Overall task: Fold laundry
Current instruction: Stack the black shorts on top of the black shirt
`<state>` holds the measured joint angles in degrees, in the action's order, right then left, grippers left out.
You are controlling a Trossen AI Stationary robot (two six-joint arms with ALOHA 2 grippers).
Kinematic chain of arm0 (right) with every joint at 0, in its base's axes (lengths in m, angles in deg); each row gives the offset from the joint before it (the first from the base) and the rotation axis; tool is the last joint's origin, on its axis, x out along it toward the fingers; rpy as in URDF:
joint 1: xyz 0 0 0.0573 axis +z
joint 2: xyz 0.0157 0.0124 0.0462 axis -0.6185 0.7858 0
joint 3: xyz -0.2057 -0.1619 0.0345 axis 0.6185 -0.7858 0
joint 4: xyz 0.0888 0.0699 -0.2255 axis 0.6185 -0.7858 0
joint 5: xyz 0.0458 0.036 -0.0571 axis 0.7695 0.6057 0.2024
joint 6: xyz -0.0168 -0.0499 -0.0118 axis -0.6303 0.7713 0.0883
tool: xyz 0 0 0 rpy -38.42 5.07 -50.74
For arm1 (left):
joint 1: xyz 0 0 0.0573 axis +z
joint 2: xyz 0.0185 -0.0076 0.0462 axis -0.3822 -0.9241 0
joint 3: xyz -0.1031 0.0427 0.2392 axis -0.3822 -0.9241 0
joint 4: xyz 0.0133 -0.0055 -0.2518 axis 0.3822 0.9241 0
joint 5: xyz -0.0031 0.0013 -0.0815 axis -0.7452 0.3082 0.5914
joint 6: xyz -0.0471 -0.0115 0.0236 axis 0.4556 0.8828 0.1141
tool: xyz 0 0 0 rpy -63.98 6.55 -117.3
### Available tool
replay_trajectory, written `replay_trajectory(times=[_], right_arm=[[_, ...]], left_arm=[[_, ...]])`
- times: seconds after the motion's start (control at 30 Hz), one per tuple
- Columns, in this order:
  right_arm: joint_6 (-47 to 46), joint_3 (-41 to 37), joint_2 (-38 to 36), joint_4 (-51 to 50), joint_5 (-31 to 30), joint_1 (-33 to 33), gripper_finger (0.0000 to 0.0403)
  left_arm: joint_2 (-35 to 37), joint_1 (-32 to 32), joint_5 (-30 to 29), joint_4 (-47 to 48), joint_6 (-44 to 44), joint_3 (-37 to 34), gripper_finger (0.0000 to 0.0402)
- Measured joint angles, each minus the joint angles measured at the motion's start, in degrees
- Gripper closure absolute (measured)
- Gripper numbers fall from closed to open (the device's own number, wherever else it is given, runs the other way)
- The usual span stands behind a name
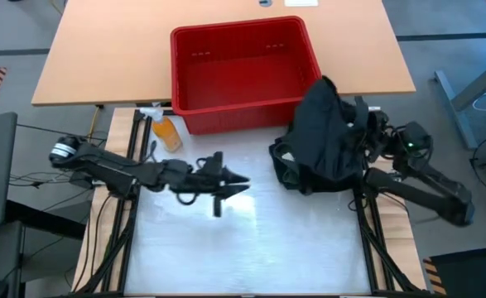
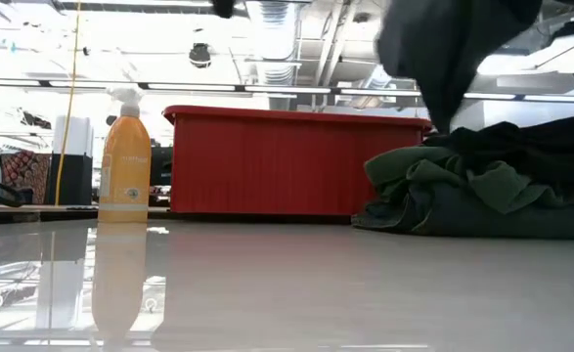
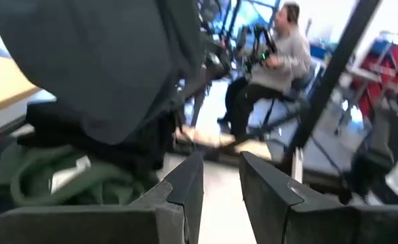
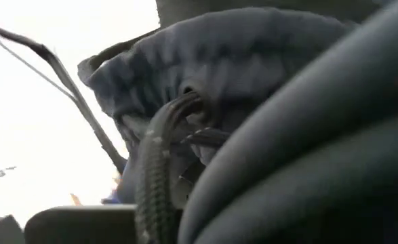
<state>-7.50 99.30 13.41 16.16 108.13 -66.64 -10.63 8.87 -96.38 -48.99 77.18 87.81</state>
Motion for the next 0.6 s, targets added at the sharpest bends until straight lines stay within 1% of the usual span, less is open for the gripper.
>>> replay_trajectory(times=[0.1,0.17,0.27,0.33,0.4,0.5,0.6], right_arm=[[5.78,-0.09,-1.72,-5.27,7.54,-8.35,0.0344],[7.63,-1.52,-1.50,-5.69,12.43,-12.47,0.0343],[6.38,-6.45,-1.71,-4.90,21.69,-17.57,0.0344],[1.87,-10.74,-2.43,-3.36,26.87,-20.66,0.0344],[-3.76,-15.21,-3.70,0.15,29.70,-23.08,0.0344],[-10.74,-20.32,-6.73,6.24,31.17,-26.23,0.0343],[-12.42,-21.65,-9.96,5.43,32.77,-29.60,0.0344]], left_arm=[[-4.78,2.22,0.28,-2.39,0.21,4.22,0.0315],[-8.73,3.23,0.26,-2.32,-0.16,8.44,0.0315],[-15.23,4.46,0.54,-1.92,-0.46,15.68,0.0315],[-19.36,5.23,1.35,-0.25,-0.58,20.63,0.0315],[-23.31,6.14,2.46,2.28,-0.53,26.03,0.0315],[-28.21,7.57,3.82,7.83,-1.58,33.63,0.0315],[-33.56,9.36,5.04,11.44,-4.60,40.16,0.0315]])
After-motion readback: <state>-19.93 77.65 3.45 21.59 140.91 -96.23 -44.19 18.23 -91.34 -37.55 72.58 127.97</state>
